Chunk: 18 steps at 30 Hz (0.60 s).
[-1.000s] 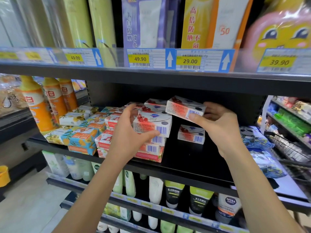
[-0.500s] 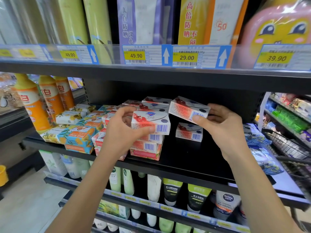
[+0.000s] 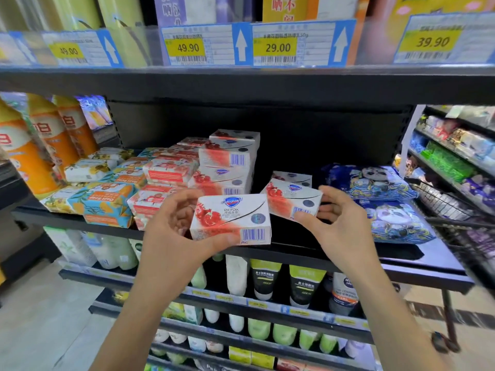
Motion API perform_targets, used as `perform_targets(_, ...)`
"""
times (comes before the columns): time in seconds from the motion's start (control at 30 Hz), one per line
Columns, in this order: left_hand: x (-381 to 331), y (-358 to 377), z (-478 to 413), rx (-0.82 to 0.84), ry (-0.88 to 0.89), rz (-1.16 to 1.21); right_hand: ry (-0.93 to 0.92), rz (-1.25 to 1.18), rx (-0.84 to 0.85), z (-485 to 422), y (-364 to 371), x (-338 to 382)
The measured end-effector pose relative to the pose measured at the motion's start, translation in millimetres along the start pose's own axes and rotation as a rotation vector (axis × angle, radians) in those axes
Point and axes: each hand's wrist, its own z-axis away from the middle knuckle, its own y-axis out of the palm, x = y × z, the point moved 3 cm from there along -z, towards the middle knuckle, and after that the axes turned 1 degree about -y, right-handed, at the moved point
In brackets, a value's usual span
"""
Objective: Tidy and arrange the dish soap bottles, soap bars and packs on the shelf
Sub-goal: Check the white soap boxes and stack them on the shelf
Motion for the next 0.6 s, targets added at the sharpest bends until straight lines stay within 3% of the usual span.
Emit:
perform_targets(0.3, 39, 26, 33, 0.044, -0.155, -0.006, 0.043, 0.174, 0.136, -12, 13, -27)
perform_targets(0.6, 59, 36, 38, 0.087, -0.211, -0.049, 0.058, 0.313, 0.106, -33, 18, -29)
